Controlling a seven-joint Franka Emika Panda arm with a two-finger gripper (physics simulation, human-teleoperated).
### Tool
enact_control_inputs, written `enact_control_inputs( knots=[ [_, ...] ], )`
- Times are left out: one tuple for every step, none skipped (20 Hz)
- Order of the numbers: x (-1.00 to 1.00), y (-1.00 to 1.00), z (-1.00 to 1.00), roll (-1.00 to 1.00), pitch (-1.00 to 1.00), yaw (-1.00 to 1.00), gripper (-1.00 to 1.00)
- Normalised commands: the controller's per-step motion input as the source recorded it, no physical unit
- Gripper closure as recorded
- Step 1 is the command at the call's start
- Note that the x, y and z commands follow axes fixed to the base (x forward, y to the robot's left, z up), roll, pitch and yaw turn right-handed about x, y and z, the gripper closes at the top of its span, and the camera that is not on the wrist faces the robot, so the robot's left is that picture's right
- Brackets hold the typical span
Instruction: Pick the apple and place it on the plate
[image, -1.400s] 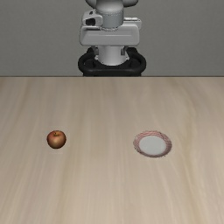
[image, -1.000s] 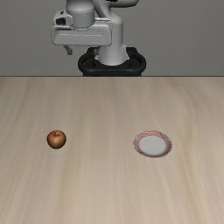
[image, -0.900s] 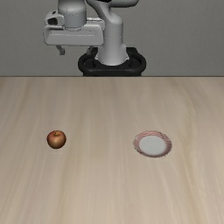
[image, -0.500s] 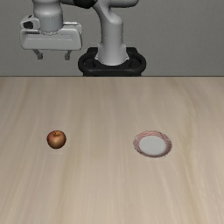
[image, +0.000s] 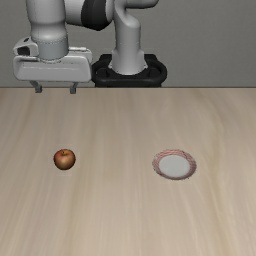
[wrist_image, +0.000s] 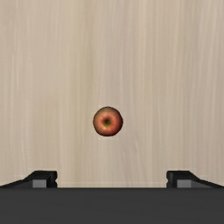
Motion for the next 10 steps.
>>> enact_control_inputs(
  knots=[
    [1.00, 0.00, 0.00, 0.00, 0.00, 0.00, -1.00],
    [1.00, 0.00, 0.00, 0.00, 0.00, 0.00, -1.00],
    [0.00, 1.00, 0.00, 0.00, 0.00, 0.00, -1.00],
    [-1.00, 0.00, 0.00, 0.00, 0.00, 0.00, -1.00],
    [0.00, 0.00, -1.00, 0.00, 0.00, 0.00, -1.00],
    [0.00, 0.00, -1.00, 0.00, 0.00, 0.00, -1.00],
    [0.00, 0.00, -1.00, 0.00, 0.00, 0.00, -1.00],
    [0.00, 0.00, -1.00, 0.00, 0.00, 0.00, -1.00],
    [0.00, 0.00, -1.00, 0.00, 0.00, 0.00, -1.00],
    [0.00, 0.00, -1.00, 0.00, 0.00, 0.00, -1.00]
  ],
)
